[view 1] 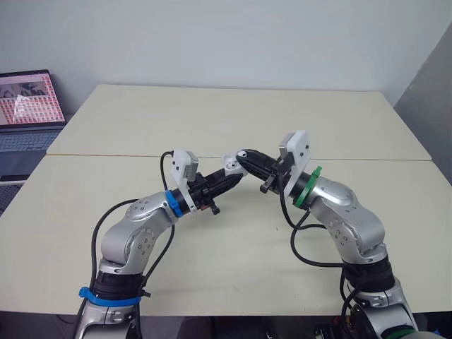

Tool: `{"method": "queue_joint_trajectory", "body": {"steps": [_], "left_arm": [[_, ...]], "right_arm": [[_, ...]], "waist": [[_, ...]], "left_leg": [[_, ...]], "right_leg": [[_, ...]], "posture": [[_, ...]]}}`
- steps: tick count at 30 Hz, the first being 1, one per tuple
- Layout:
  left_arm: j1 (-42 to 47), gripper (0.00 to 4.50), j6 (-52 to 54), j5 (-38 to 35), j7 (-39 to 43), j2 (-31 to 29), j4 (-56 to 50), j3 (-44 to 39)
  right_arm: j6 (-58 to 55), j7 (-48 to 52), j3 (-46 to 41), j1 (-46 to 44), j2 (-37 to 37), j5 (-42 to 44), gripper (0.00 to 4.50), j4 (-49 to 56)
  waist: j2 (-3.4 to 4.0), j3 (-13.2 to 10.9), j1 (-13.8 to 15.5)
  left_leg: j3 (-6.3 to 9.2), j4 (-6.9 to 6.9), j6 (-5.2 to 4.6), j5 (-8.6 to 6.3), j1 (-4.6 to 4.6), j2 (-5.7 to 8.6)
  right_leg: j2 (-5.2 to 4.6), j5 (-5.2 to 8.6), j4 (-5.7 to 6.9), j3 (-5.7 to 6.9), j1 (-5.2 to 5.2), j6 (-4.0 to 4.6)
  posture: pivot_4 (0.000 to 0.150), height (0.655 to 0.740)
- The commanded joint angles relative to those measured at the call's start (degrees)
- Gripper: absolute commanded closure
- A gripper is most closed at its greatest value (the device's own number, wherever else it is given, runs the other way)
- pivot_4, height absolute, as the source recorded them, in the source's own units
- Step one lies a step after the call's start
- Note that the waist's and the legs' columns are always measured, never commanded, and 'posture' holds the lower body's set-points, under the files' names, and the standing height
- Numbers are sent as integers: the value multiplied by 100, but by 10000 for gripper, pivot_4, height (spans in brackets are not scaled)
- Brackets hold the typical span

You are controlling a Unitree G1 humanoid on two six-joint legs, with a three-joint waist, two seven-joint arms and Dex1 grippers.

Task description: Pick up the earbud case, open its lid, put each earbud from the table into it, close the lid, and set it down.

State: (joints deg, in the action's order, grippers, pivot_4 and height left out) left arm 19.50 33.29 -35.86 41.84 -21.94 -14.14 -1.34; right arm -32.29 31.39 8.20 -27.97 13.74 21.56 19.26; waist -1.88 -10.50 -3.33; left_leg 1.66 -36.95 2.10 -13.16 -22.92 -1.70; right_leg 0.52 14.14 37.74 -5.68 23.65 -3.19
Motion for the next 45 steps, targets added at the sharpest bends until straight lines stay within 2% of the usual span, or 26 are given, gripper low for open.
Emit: {"method": "queue_joint_trajectory", "body": {"steps": [1,11,17,24,28,31,36,39,42,45], "left_arm": [[22,37481,-115,-37,10,-38,-342,-41],[48,37481,-106,-48,-1,-18,-424,2],[24,37481,-93,-49,24,-50,-430,30],[15,37481,-85,-32,116,-104,-385,74],[31,37481,134,-199,421,-285,-486,170],[46,37481,406,-385,653,-455,-650,279],[28,37481,497,-305,934,-686,-747,550],[59,37481,458,-265,944,-692,-705,597],[83,37481,397,-159,950,-698,-630,633],[49,37481,316,-1,977,-743,-568,693]], "right_arm": [[185,66,36,8,65,-72,40786,-21],[494,172,191,151,239,-365,40786,-152],[421,340,73,336,477,-189,21045,-3],[191,980,-459,824,1330,299,21045,346],[213,1090,-411,733,1716,34,21045,-108],[-221,809,-452,308,1453,168,26533,-591],[-470,797,-171,-398,934,88,44722,-1259],[-502,907,-138,-626,747,158,44722,-1395],[-1099,1319,-327,-814,680,897,44722,-1063],[-1710,1774,-335,-818,945,1536,44722,-557]], "waist": [[0,0,2],[0,0,3],[0,0,5],[0,-1,16],[-1,-1,-1],[1,-2,-36],[5,-6,-45],[5,-6,-28],[7,-8,-6],[9,-9,12]], "left_leg": [[0,0,0,0,0,0],[-1,0,0,0,-1,0],[-2,1,0,0,-1,0],[-2,1,0,0,-4,3],[-5,1,0,0,-1,2],[-7,0,0,0,4,-5],[-6,2,0,0,2,-7],[-4,6,-1,-1,-6,-6],[-3,11,-1,-1,-13,-5],[-1,11,-1,-1,-16,-4]], "right_leg": [[0,0,0,0,0,0],[0,0,-3,-1,0,0],[0,1,-3,-2,0,0],[-4,2,-8,-1,-1,1],[-2,1,-8,-4,0,0],[6,4,-5,-7,0,8],[9,2,-2,-8,4,4],[8,4,-5,-4,9,6],[7,5,-6,-4,16,6],[5,5,-7,-3,18,6]], "posture": [[1500,7400],[1500,7400],[1500,7400],[1500,7400],[1500,7400],[1500,7400],[1500,7400],[1500,7400],[1500,7400],[1500,7400]]}}
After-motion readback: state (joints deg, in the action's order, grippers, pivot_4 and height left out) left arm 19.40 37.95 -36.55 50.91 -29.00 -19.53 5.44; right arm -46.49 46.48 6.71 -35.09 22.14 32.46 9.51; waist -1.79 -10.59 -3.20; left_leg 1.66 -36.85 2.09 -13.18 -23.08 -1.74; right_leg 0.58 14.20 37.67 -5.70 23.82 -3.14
